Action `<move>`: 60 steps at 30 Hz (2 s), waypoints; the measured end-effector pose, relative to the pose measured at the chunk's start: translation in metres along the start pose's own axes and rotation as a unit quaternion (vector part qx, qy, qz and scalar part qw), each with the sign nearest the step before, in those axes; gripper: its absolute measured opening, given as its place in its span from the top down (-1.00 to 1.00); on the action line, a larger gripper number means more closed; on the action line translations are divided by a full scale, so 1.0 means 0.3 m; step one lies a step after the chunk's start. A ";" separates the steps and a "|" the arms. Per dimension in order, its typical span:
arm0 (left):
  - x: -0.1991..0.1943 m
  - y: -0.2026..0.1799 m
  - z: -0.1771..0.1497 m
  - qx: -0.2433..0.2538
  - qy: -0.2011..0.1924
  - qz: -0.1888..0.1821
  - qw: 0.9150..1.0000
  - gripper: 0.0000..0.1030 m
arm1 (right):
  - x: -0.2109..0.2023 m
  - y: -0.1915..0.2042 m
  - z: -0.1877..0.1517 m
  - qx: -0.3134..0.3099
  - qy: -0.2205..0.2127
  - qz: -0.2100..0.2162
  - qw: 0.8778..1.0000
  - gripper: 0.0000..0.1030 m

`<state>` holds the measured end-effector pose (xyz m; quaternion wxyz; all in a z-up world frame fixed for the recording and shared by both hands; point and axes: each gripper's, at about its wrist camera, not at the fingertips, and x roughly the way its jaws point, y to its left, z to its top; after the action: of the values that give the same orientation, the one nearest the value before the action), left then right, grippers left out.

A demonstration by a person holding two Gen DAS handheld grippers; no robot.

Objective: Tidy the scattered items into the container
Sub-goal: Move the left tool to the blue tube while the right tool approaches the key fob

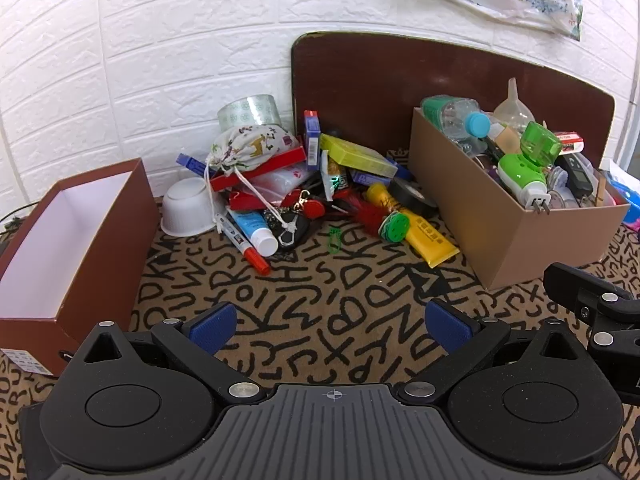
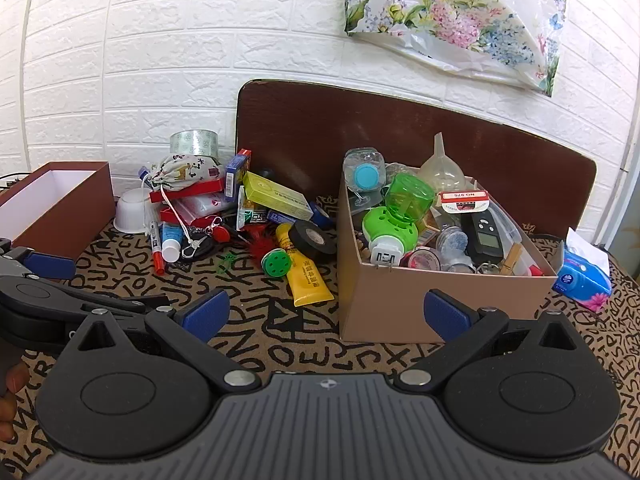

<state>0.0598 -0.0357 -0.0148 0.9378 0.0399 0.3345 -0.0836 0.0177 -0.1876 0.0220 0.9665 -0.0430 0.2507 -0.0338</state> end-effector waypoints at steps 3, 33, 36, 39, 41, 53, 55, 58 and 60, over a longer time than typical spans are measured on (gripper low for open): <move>0.012 0.003 0.003 0.000 0.002 0.001 1.000 -1.00 | 0.013 0.001 0.002 0.001 0.002 0.002 1.000 -1.00; 0.387 0.247 0.043 -0.054 0.045 -0.060 0.996 -0.79 | 0.463 0.114 -0.012 -0.053 0.064 0.101 0.991 -0.99; 0.456 0.266 0.064 -0.054 0.052 -0.063 0.995 -0.66 | 0.533 0.148 -0.015 -0.065 0.072 0.122 0.988 -0.92; 0.531 0.281 0.082 -0.054 0.062 -0.062 0.995 -0.48 | 0.596 0.181 -0.012 -0.068 0.075 0.144 0.984 -0.79; 0.577 0.295 0.095 -0.059 0.071 -0.071 0.993 -0.31 | 0.638 0.203 -0.009 -0.070 0.077 0.155 0.983 -0.70; 0.702 0.335 0.199 -0.060 0.045 -0.051 0.996 -0.08 | 0.825 0.288 0.056 -0.051 0.054 0.188 0.979 -0.25; 0.723 0.334 0.214 -0.056 0.047 -0.045 0.996 -0.15 | 0.844 0.305 0.070 -0.054 0.047 0.195 0.978 -0.18; 0.751 0.349 0.225 -0.059 0.051 -0.039 0.996 -0.21 | 0.881 0.337 0.083 -0.062 0.046 0.207 0.975 -0.01; 0.781 0.359 0.228 -0.060 0.058 -0.031 0.996 -0.19 | 0.911 0.358 0.085 -0.064 0.052 0.215 0.973 0.11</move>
<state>0.3005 0.0308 -0.1084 0.9145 -0.0218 0.3937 -0.0903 0.2732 -0.1029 -0.0983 0.9322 -0.0478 0.3053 0.1883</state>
